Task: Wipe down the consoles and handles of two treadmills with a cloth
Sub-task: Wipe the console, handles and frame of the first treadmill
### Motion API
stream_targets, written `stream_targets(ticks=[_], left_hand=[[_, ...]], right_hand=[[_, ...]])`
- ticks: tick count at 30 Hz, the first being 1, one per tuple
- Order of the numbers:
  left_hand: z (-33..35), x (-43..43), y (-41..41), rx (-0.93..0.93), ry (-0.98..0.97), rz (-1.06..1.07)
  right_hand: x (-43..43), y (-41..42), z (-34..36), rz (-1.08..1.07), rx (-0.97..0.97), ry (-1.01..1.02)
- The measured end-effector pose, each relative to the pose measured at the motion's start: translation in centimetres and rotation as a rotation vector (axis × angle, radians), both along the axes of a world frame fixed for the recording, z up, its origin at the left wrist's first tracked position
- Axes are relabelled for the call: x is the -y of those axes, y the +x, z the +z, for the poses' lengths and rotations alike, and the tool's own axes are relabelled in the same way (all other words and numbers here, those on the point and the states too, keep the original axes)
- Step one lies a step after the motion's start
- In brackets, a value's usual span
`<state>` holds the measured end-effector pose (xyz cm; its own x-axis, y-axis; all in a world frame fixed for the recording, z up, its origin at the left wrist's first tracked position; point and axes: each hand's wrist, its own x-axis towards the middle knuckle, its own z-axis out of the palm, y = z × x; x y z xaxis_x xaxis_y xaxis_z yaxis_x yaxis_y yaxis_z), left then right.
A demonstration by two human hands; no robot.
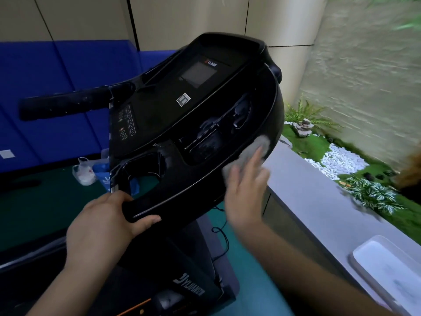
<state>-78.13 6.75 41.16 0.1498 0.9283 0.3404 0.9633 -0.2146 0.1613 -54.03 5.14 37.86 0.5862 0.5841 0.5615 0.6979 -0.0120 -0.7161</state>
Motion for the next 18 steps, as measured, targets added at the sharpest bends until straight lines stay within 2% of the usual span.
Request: stream_targets(ticks=[2, 4, 8, 13, 16, 18], left_hand=[[-0.1, -0.1, -0.1, 0.006, -0.004, -0.006], [-0.2, -0.1, -0.2, 0.014, -0.005, -0.011], [-0.2, -0.1, 0.0, 0.003, 0.005, -0.002], [-0.2, 0.3, 0.0, 0.009, 0.020, 0.002], [-0.2, 0.3, 0.1, 0.000, 0.031, -0.001], [-0.1, 0.3, 0.1, -0.010, 0.029, -0.005]], right_hand=[[2.2, -3.3, -2.5, 0.141, 0.123, 0.009], [2.4, -3.2, -2.9, 0.184, 0.157, 0.036], [-0.4, 2.3, 1.7, 0.033, 0.124, 0.046], [-1.9, 5.3, 3.7, -0.094, -0.097, -0.063], [-0.9, 1.8, 1.5, -0.076, -0.301, -0.152], [0.6, -1.9, -0.1, -0.007, -0.367, -0.226]])
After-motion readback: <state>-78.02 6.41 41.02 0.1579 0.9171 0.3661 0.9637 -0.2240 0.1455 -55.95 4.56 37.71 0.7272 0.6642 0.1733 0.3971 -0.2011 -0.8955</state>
